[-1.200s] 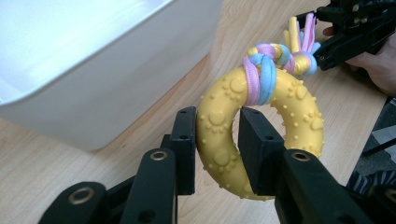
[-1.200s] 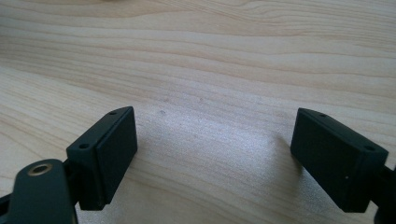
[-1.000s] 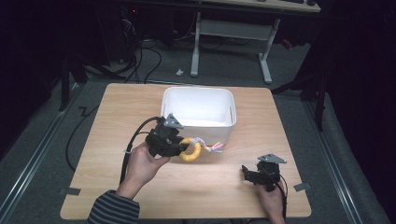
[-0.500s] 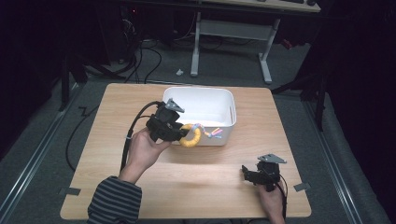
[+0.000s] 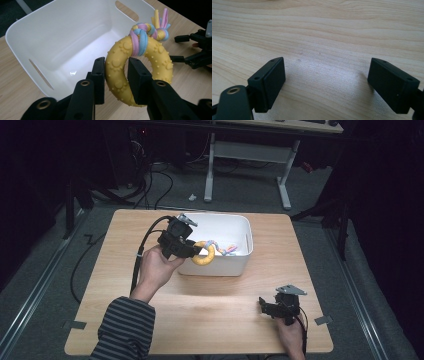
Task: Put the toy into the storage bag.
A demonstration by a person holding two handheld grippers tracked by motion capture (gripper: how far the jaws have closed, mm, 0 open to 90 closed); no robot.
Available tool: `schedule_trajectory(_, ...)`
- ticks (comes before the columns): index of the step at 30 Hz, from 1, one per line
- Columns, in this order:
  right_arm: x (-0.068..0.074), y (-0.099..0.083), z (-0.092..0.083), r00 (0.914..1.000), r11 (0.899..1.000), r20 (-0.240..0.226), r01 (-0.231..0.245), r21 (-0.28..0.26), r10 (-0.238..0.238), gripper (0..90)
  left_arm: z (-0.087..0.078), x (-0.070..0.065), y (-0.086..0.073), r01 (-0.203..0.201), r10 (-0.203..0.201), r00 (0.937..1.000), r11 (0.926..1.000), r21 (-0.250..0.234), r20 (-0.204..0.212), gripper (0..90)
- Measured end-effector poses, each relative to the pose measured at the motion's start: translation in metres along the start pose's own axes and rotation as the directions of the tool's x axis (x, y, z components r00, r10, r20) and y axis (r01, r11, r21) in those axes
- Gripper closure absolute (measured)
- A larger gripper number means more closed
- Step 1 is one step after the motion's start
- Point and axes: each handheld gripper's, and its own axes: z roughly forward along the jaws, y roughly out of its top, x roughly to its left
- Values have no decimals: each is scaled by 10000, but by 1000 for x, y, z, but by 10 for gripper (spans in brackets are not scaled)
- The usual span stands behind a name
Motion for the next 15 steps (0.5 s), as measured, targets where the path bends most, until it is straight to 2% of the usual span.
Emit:
schedule_trajectory(9, 0, 0, 0, 10000, 10000, -11, 8, 0, -8, 146, 7, 10, 10, 246, -243, 9995, 9996, 118, -219, 683)
schedule_trajectory(15, 0, 0, 0, 10000, 10000, -19, 17, -2, -17, 146, 13, 17, 14, 554, -553, 9981, 9985, 35, -259, 683)
